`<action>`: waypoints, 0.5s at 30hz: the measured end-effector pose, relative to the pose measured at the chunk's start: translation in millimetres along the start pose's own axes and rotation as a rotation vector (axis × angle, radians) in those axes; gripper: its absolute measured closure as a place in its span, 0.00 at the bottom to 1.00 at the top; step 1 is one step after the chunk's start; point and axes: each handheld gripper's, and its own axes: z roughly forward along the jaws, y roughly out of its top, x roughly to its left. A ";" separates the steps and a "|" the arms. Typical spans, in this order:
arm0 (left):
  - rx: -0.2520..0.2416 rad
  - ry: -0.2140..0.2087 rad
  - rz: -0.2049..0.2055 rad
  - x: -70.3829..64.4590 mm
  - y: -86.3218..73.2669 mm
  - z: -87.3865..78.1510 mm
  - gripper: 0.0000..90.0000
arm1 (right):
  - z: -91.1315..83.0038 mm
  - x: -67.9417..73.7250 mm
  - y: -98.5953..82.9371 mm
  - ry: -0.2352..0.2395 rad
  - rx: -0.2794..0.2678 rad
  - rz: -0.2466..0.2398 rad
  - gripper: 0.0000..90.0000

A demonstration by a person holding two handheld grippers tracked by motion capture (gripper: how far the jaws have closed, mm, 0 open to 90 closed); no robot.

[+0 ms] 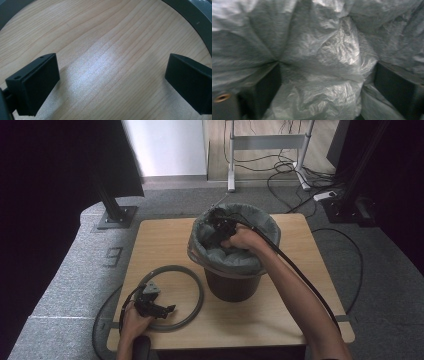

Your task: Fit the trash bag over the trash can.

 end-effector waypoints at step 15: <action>0.005 0.003 0.003 -0.2 0.4 0.6 0.00 | -51.5 -11.9 -19.9 -0.115 0.004 -0.009 0.15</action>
